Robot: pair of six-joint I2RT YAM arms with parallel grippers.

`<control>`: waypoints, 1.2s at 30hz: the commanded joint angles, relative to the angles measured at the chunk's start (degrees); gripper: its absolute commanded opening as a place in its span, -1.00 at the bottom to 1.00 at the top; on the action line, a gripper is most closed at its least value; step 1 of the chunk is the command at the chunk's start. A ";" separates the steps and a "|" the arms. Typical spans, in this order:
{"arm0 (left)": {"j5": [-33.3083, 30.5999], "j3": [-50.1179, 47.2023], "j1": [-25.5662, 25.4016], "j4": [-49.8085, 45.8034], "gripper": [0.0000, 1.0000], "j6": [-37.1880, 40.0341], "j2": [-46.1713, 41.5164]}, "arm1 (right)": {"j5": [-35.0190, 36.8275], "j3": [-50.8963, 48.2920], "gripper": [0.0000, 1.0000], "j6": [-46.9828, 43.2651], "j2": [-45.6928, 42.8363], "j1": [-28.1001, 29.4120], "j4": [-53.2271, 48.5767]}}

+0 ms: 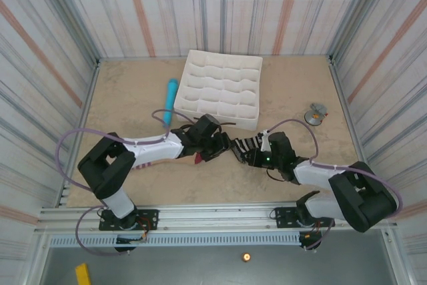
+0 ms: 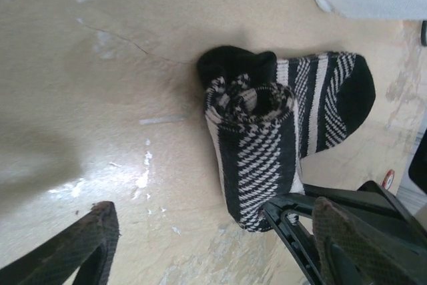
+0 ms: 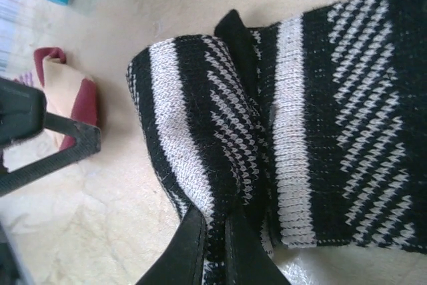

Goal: Roll the socks

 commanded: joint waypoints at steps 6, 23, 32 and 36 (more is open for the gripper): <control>1.29 4.50 -1.21 0.87 0.36 4.49 5.22 | -9.35 1.00 -1.00 6.59 8.21 -5.53 -6.96; -2.01 8.58 -0.60 -4.18 -0.11 4.11 10.59 | -12.34 1.91 -1.00 7.90 15.31 -7.35 -3.17; -1.49 10.02 0.60 -6.47 -0.42 3.05 13.83 | -13.09 3.16 -0.93 6.21 12.66 -7.75 -6.33; -2.17 11.17 1.08 -8.58 -0.66 3.47 14.15 | -13.43 4.41 -0.60 3.92 9.81 -7.61 -9.36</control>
